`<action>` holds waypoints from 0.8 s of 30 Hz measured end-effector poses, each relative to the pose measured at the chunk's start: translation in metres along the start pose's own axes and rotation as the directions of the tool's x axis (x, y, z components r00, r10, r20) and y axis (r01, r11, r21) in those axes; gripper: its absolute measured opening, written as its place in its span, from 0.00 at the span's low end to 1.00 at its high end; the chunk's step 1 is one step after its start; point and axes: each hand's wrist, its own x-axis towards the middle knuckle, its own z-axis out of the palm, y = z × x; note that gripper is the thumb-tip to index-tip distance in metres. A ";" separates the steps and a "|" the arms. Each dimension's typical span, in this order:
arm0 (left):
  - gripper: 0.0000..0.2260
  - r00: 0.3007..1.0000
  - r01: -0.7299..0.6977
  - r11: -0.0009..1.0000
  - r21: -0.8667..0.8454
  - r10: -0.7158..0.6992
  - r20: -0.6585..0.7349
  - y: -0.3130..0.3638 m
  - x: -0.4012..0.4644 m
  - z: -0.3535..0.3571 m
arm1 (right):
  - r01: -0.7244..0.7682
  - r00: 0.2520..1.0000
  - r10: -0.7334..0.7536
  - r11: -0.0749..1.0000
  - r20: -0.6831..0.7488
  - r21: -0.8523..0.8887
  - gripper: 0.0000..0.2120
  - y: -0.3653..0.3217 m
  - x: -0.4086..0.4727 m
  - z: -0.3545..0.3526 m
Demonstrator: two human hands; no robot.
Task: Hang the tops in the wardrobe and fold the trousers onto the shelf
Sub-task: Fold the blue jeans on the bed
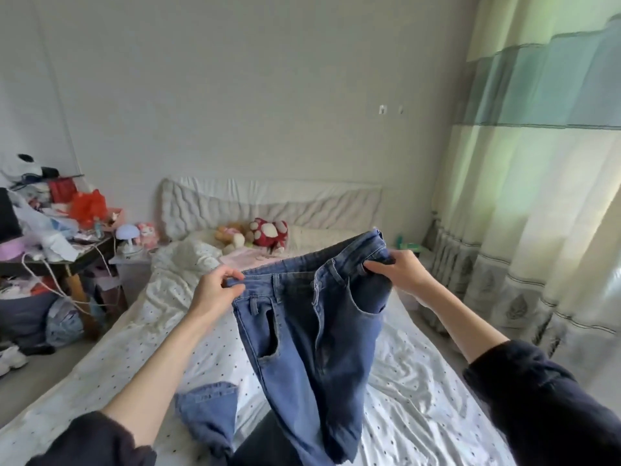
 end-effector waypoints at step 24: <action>0.12 0.577 -0.688 0.723 -0.067 0.489 -0.654 0.372 0.075 -0.198 | 0.530 0.496 -0.435 0.837 -0.751 -0.135 0.11 -0.326 0.004 -0.218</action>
